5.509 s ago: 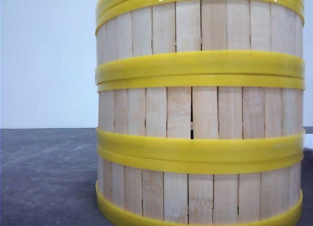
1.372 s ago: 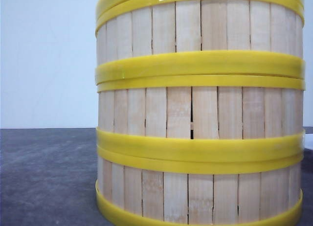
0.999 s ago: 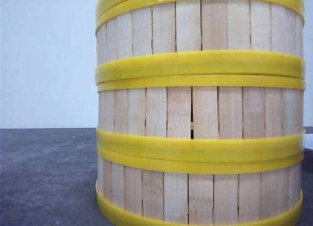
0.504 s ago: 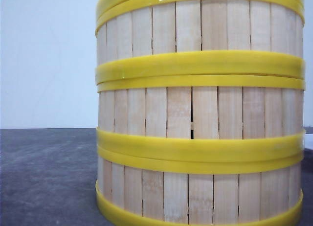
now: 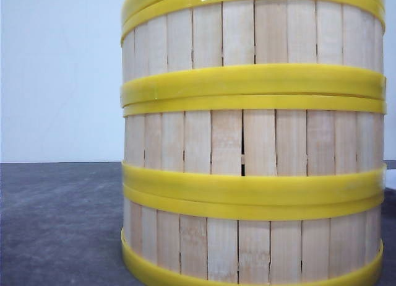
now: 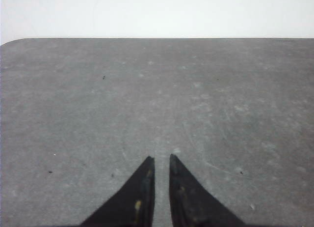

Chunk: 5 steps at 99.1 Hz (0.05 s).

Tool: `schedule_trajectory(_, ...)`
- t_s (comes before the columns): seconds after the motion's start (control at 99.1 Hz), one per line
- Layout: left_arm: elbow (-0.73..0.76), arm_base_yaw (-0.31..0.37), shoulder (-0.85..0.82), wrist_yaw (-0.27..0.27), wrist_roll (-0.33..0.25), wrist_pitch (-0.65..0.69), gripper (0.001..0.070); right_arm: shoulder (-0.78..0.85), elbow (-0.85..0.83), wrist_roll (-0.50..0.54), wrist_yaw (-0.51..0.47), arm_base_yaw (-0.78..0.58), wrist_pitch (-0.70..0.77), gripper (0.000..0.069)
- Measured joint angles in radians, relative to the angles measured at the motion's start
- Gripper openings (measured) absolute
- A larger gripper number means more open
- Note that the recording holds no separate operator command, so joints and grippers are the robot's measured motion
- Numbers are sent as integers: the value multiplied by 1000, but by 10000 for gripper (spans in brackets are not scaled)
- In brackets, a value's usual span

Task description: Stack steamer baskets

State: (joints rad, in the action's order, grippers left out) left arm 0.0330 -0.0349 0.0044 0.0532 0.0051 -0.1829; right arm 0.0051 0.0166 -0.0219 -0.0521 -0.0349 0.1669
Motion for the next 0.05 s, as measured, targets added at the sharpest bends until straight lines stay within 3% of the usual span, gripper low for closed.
schedule_trajectory(0.05,0,0,0,0,0,0,26,0,0,0,0,0,0,9)
